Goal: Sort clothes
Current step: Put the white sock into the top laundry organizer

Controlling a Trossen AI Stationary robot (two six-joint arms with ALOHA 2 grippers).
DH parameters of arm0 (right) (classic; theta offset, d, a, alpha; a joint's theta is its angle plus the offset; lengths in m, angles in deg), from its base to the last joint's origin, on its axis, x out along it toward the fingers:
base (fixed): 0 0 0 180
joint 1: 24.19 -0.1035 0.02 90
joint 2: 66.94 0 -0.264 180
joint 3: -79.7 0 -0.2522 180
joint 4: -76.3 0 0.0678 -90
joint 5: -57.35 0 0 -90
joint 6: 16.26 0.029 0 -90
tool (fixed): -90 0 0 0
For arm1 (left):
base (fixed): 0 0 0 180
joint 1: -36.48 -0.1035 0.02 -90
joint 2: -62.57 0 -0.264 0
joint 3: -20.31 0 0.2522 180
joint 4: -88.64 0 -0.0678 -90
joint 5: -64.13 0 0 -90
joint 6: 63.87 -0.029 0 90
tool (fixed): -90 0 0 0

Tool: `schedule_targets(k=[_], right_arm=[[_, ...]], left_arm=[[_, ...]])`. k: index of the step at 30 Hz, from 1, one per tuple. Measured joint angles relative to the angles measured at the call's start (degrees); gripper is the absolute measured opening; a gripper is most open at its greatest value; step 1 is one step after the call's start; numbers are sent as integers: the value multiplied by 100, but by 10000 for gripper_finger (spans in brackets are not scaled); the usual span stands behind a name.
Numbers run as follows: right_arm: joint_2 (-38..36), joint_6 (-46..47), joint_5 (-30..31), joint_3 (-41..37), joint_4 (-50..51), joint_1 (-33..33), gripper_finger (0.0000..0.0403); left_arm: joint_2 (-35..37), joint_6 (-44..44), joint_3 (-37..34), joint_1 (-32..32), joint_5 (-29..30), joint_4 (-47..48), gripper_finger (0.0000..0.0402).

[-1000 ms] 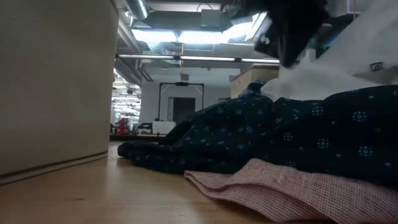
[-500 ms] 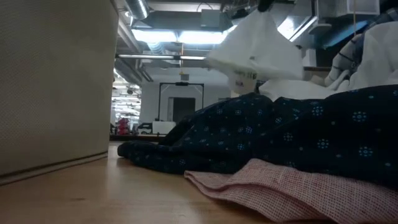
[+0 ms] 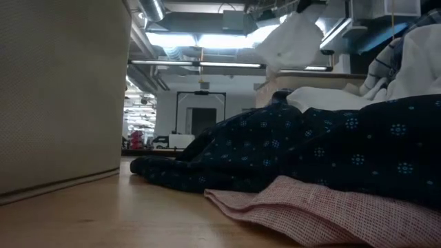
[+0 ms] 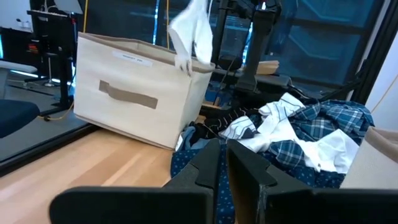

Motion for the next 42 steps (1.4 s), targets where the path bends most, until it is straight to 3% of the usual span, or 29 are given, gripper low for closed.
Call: schedule_targets(k=[6, 10, 16, 28, 34, 38, 42], right_arm=[[-104, -95, -87, -2, 13, 1209, 1], [-83, -122, -517, -108, -97, 1866, 1], [-68, -120, -1173, -868, -651, 2558, 1], [-65, -115, -1468, -2692, -2314, 2974, 12], [-65, -114, -1554, -3069, -2754, 2959, 31], [-65, 97, -1583, -3061, -2730, 2959, 62], [-65, 30, -1621, -3029, -2651, 2958, 120]], left_arm=[[-1, 2, 0, 0, 0, 2, 19], [-1, 0, 0, 0, 0, 2, 19], [0, 1, 1, 0, 2, 2, 19], [1, -37, 0, 0, 51, 2, 19], [-1, -39, 0, 0, 57, 4, 19], [0, -39, 0, -1, 57, 8, 19], [1, -40, 0, -1, 57, 11, 19]])
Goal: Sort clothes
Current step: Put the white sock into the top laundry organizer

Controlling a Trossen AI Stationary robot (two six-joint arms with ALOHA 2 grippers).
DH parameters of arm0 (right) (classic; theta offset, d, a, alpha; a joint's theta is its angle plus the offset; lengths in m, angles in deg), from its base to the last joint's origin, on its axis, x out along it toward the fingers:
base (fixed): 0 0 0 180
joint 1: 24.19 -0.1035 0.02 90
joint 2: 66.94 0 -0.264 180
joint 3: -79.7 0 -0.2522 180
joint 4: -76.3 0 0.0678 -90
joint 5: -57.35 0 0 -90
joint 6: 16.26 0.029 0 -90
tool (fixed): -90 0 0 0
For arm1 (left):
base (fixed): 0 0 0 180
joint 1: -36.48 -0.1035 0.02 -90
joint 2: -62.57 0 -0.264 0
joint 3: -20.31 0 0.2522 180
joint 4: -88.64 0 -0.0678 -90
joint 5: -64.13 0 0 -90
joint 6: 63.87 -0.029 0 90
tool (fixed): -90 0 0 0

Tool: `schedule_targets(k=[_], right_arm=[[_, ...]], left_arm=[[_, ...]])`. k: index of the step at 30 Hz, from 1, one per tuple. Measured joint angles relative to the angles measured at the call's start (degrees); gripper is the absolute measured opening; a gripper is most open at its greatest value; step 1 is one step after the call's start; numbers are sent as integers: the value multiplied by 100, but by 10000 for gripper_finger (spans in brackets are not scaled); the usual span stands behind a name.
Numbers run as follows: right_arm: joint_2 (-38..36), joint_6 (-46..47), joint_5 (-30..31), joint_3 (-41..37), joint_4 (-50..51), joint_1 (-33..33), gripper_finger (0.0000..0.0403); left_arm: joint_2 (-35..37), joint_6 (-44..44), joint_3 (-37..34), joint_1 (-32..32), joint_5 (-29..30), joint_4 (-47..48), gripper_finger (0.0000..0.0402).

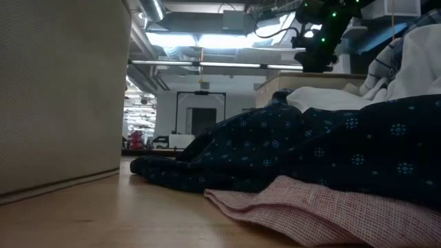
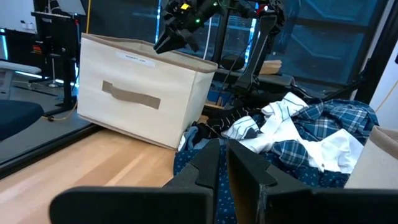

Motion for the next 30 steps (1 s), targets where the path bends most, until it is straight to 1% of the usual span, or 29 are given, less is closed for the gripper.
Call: schedule_targets(k=[5, 9, 13, 16, 21, 26, 30], right_arm=[[-74, 5, -310, 49, 126, -78, 181], [-80, 3, -362, 386, 673, -441, 202], [-85, 7, -621, 705, 1050, -1107, 202], [-90, 162, -868, 873, 1052, -1687, 197], [-87, 429, -1270, 892, 1013, -2657, 194], [-35, 781, -1433, 892, 1005, -3623, 193], [62, 1117, -1438, 894, 952, -4346, 193]], left_arm=[[-2, -2, 0, 1, -2, 2, 19], [-2, -2, 0, -1, 0, 2, 19], [-2, -3, 0, 1, -2, 2, 19], [-1, -3, 0, -1, 1, 2, 19], [-2, -4, 0, -2, 50, 2, 19], [-2, -4, 0, -1, 55, 1, 19], [-2, -6, 2, 1, 59, -9, 19]])
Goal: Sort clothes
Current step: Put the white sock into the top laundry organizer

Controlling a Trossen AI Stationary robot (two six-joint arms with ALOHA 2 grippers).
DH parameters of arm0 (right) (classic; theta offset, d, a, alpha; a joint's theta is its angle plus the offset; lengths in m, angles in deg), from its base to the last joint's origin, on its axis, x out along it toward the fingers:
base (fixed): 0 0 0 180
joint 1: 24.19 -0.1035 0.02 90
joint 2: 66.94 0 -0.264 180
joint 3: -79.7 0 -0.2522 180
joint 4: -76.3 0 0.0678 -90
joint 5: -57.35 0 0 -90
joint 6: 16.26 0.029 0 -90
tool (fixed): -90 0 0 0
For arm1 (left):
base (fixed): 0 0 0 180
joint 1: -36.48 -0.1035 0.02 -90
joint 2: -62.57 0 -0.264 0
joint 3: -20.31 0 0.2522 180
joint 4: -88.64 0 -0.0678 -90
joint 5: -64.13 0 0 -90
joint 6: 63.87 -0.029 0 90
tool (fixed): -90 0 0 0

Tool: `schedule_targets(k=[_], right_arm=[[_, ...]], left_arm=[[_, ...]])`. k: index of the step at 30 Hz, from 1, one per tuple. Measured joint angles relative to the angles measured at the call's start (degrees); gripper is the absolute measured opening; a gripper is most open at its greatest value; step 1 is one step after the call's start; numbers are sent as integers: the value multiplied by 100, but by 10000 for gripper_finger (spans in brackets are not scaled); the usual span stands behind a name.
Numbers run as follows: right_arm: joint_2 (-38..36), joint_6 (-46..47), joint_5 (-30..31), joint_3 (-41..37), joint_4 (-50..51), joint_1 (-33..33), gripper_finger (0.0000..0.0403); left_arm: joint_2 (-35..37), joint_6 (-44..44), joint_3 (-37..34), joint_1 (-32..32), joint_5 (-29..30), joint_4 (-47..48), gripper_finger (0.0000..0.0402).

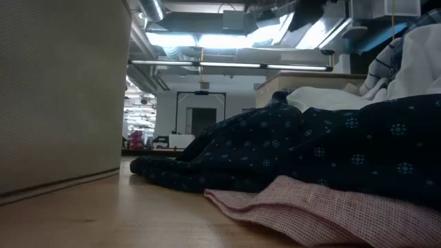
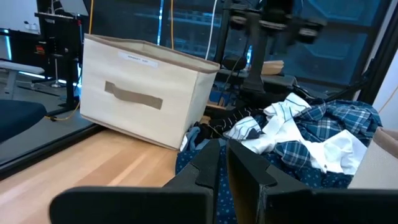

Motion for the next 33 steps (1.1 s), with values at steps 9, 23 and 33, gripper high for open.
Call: schedule_targets(k=[9, 23, 33], right_arm=[[750, 241, 2, 0, -406, -1172, 193], [2220, 357, 125, 0, -324, -1860, 193], [2430, 574, 831, 0, -4, -1842, 188]], left_arm=[[0, 2, -2, 0, 52, 7, 19], [0, 46, -2, 0, 52, 13, 19], [1, 70, -2, -2, 52, 11, 19]])
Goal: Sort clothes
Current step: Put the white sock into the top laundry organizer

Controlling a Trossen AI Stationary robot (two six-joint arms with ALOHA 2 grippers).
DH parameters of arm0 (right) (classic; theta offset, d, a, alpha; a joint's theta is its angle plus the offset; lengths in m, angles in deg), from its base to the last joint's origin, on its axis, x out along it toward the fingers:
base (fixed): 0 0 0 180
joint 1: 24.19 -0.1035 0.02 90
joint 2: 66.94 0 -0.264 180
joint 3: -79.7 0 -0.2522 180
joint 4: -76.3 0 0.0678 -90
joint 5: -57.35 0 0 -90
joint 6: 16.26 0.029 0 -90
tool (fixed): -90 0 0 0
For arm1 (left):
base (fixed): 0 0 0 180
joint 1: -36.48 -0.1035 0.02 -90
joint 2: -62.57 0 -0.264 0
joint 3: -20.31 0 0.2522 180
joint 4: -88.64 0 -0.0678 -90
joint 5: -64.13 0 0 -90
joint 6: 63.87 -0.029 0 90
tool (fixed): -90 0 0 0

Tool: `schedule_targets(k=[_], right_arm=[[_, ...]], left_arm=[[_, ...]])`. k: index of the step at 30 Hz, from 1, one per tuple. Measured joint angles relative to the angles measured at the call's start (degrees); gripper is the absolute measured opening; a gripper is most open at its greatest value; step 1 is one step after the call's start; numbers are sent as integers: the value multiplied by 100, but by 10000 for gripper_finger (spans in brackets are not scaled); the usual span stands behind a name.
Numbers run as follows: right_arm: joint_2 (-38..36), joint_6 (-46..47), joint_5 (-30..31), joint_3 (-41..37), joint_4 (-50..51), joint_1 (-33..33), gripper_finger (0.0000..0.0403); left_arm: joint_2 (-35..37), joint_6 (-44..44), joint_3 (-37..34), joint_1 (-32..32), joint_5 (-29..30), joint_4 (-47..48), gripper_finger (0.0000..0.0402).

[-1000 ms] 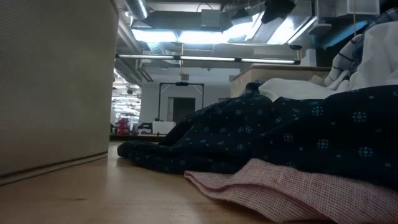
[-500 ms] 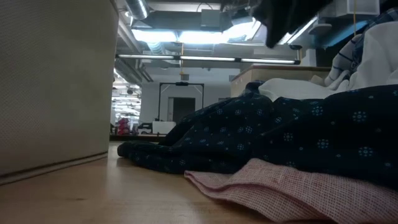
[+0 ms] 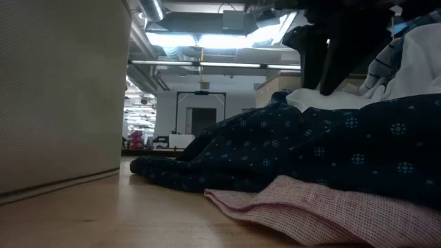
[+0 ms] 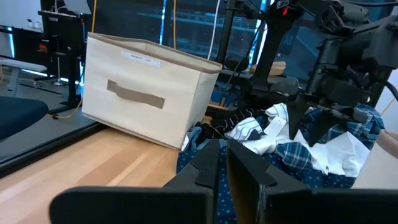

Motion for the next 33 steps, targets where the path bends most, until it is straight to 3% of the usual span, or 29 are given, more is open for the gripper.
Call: schedule_targets(k=[3, 13, 26, 33], right_arm=[[0, -29, 1, 0, -21, 0, 161], [0, -167, -73, -1, 20, 0, 11], [-41, -181, 34, 225, 267, 0, 3], [-268, -184, 620, 908, 947, -2, 2]], left_arm=[[-2, 2, 0, 2, 0, 2, 19], [-2, 2, 2, 0, 0, 2, 19], [-2, 0, 0, 0, -2, 2, 19], [-1, 0, 0, 1, -2, 3, 19]])
